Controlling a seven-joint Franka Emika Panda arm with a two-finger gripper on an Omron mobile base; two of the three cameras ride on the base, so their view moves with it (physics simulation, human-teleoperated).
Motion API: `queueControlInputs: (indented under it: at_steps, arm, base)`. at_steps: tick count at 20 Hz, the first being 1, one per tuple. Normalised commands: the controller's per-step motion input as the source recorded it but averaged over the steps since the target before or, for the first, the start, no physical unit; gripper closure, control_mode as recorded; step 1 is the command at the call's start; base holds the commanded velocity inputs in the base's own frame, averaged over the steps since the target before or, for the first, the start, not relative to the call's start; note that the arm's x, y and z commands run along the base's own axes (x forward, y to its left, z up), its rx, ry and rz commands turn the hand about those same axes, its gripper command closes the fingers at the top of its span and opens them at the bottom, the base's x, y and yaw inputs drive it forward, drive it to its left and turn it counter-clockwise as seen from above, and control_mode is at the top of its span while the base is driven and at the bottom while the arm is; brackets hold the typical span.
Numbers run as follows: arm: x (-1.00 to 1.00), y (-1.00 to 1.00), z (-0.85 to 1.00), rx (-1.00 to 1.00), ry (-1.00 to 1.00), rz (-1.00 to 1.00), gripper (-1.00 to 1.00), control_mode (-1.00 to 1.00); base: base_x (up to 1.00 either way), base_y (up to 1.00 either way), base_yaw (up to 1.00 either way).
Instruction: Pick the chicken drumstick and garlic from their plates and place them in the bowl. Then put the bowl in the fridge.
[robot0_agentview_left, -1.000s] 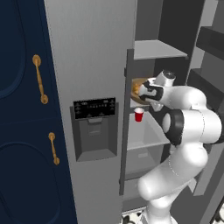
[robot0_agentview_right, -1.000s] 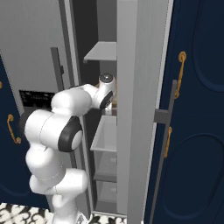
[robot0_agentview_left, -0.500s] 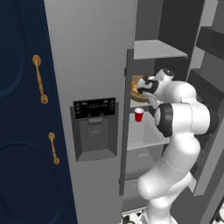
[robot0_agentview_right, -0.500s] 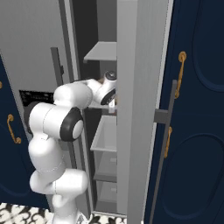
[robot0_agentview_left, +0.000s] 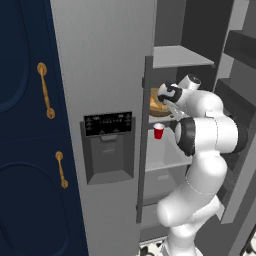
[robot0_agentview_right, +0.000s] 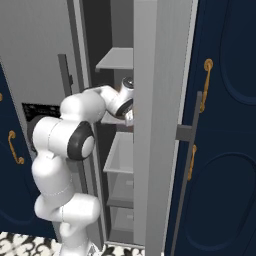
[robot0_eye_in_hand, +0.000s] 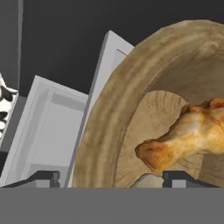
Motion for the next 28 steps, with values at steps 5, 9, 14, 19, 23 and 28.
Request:
queueControlInputs:
  at_steps: [5, 9, 14, 19, 23, 28]
  arm:
    - [-0.41, 0.08, 0.32, 0.0, -0.12, 0.04, -1.0, -1.0]
    - [-1.0, 0.0, 0.05, -0.02, -0.09, 0.0, -1.0, -1.0]
    - [-1.0, 0.04, 0.16, 0.0, -0.01, 0.0, -1.0, -1.0]
    - [-1.0, 0.16, 0.23, 0.0, -0.01, -0.06, -1.0, -1.0]
    - [-1.0, 0.11, 0.03, 0.0, -0.01, -0.12, -1.0, -1.0]
    - [-1.0, 0.02, 0.0, 0.0, 0.0, -0.12, -1.0, -1.0]
  base:
    - [0.0, 0.0, 0.0]
    - [0.0, 0.0, 0.0]
    - [0.0, 0.0, 0.0]
    - [0.0, 0.0, 0.0]
    - [0.0, 0.0, 0.0]
    - [0.0, 0.0, 0.0]
